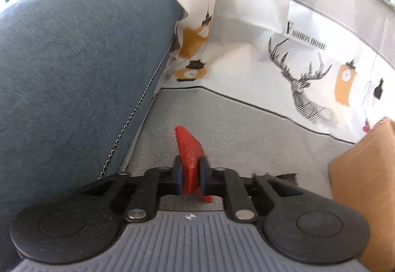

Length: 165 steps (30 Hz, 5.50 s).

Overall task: Organize snacks
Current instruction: 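Grasp the red square candy with the left gripper while the right grasps the chocolate biscuit bar, then lift the red candy and chocolate bar and carry both over the box, then open both grippers to drop the snacks into the box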

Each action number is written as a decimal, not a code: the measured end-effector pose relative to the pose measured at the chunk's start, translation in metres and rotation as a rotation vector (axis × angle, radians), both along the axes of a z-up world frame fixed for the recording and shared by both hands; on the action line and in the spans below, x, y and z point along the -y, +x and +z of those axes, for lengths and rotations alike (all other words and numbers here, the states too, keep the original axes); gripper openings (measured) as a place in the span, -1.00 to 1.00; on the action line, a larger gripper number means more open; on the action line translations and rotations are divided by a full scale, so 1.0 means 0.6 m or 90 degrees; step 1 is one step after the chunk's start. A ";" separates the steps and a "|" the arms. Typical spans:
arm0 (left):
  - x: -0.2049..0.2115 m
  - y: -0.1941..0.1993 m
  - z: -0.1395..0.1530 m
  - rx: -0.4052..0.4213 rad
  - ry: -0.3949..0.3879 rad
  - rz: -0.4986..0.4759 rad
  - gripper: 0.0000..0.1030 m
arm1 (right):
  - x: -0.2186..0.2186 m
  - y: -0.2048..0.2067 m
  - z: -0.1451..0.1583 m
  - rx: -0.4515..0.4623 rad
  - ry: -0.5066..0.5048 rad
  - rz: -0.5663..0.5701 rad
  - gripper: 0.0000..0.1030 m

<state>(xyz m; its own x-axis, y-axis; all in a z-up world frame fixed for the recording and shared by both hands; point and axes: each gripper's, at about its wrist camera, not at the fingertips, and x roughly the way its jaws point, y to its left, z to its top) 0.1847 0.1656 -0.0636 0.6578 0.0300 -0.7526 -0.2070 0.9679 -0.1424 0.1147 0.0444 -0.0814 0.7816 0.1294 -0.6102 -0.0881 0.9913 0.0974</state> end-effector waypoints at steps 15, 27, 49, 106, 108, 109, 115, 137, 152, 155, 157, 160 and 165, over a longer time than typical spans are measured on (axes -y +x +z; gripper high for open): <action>-0.039 -0.138 0.040 -0.010 -0.135 -0.043 -0.89 | 0.020 -0.110 0.058 -0.008 0.014 0.058 -0.19; -0.038 -0.231 0.051 -0.052 -0.197 -0.133 -0.87 | 0.049 -0.256 0.091 -0.086 0.002 0.146 -0.19; 0.014 -0.196 -0.009 -0.184 -0.016 -0.117 0.66 | 0.039 -0.245 0.048 -0.137 -0.001 0.183 0.12; 0.077 -0.384 0.181 0.269 -0.055 -0.134 0.25 | 0.133 -0.373 0.260 0.160 -0.005 0.150 -0.21; 0.083 -0.381 0.181 0.269 -0.063 -0.135 0.25 | 0.159 -0.376 0.277 0.180 -0.006 0.129 -0.21; 0.088 -0.379 0.181 0.270 -0.064 -0.138 0.25 | 0.174 -0.379 0.285 0.189 -0.008 0.117 -0.21; 0.129 -0.375 0.183 0.286 -0.055 -0.175 0.25 | 0.276 -0.354 0.328 0.245 -0.040 0.046 -0.21; 0.288 -0.327 0.172 0.342 -0.025 -0.267 0.26 | 0.455 -0.264 0.288 0.235 -0.053 -0.081 -0.21; 0.368 -0.277 0.160 0.352 -0.038 -0.307 0.27 | 0.461 -0.242 0.277 0.225 -0.039 -0.094 -0.20; 0.376 -0.275 0.162 0.359 -0.045 -0.309 0.27 | 0.457 -0.239 0.276 0.226 -0.037 -0.091 -0.20; 0.382 -0.270 0.162 0.358 -0.052 -0.311 0.27 | 0.453 -0.237 0.275 0.227 -0.036 -0.087 -0.21; 0.390 -0.264 0.163 0.362 -0.058 -0.312 0.27 | 0.448 -0.235 0.274 0.229 -0.038 -0.084 -0.21; 0.396 -0.258 0.165 0.365 -0.075 -0.320 0.36 | 0.445 -0.230 0.272 0.229 -0.048 -0.092 -0.03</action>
